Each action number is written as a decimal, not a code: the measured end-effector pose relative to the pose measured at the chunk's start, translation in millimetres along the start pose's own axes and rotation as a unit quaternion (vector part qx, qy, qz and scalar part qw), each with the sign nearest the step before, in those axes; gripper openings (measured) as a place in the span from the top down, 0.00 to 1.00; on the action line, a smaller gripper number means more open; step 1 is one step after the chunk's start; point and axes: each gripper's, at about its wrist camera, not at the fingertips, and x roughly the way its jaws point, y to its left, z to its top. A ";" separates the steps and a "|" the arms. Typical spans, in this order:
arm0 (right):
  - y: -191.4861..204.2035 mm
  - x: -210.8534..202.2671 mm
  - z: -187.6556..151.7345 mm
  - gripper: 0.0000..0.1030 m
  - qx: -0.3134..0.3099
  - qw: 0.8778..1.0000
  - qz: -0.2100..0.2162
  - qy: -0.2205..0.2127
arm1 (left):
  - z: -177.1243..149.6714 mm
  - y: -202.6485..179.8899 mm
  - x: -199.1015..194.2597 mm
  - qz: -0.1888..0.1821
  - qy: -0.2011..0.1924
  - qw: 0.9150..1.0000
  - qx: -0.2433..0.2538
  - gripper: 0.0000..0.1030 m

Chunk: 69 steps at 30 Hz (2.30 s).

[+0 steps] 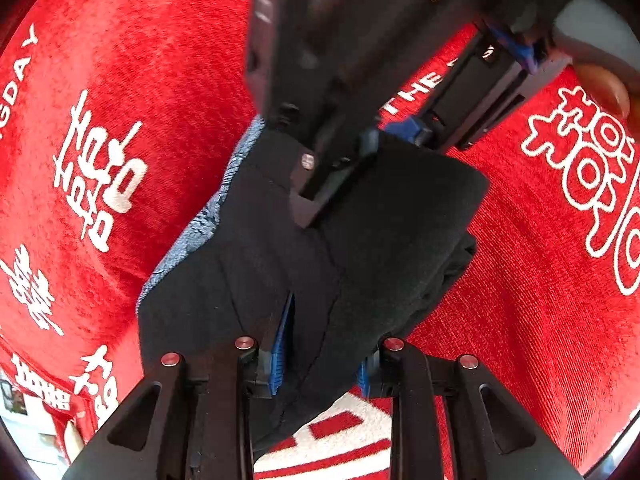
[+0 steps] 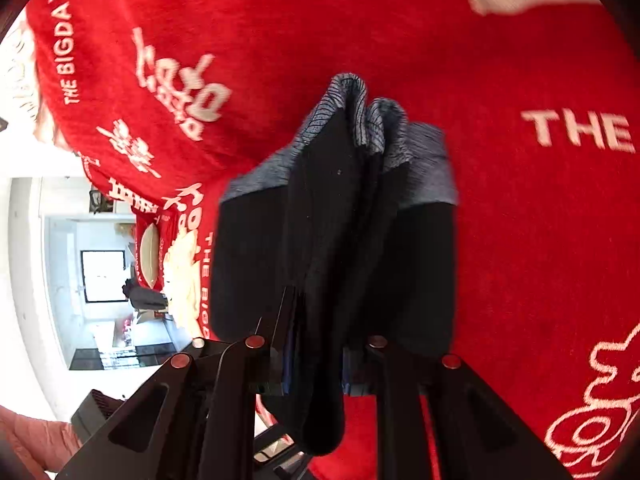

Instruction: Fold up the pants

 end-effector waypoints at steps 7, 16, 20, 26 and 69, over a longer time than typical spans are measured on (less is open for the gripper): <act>-23.3 8.0 -10.8 0.81 0.030 0.999 0.010 -0.015 | -1.5 -5.7 -1.5 0.022 0.004 1.000 0.014 0.67; -14.0 -15.6 -28.3 0.54 0.041 0.996 -0.073 -0.013 | -29.0 56.8 -26.6 -0.054 0.015 0.997 -0.048 0.28; 2.3 -32.3 -40.5 0.55 0.031 0.983 -0.173 -0.049 | -40.6 86.2 -39.0 -0.077 0.008 0.992 -0.096 0.28; 39.8 -41.1 -50.7 0.67 -0.015 0.971 -0.220 -0.093 | -47.7 101.7 -56.0 -0.095 -0.025 0.991 -0.095 0.28; 32.1 -0.3 -63.6 0.36 -0.010 0.953 -0.303 -0.011 | -90.2 192.2 27.5 -0.193 0.107 0.913 -0.344 0.10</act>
